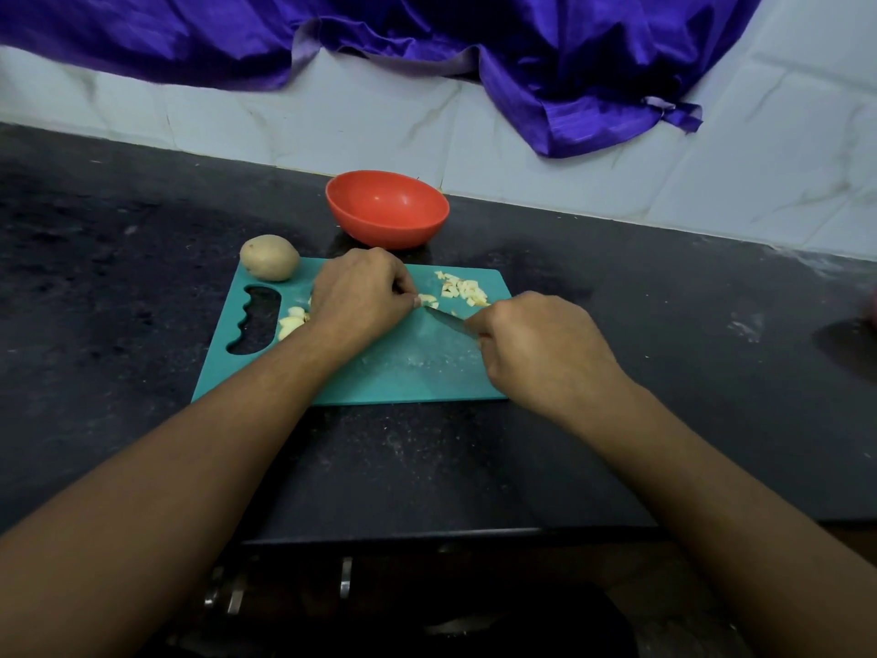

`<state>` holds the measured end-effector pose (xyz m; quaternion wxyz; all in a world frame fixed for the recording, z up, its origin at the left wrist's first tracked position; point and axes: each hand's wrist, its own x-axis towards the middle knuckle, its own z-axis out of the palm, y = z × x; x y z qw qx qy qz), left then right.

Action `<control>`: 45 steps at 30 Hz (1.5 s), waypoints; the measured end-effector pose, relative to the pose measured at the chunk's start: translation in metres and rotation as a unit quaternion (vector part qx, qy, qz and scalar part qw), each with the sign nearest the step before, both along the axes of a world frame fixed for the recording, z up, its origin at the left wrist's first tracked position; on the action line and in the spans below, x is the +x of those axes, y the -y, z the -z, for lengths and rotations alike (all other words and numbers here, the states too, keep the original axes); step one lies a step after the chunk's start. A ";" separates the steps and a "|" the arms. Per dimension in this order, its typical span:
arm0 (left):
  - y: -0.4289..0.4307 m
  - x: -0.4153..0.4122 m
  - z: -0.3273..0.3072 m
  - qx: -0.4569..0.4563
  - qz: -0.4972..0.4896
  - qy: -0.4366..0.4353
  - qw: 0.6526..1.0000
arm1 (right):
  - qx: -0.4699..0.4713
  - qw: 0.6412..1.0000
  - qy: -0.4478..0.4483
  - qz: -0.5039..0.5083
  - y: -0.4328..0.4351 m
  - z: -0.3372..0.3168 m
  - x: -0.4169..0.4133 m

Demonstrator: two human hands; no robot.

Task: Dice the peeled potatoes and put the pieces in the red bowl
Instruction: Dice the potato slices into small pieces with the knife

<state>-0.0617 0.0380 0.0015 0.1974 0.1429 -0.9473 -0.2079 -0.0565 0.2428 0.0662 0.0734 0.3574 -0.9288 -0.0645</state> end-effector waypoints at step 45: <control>0.046 0.025 -0.025 0.087 0.199 0.137 0.966 | -0.135 0.991 -0.009 0.010 0.002 0.038 -0.024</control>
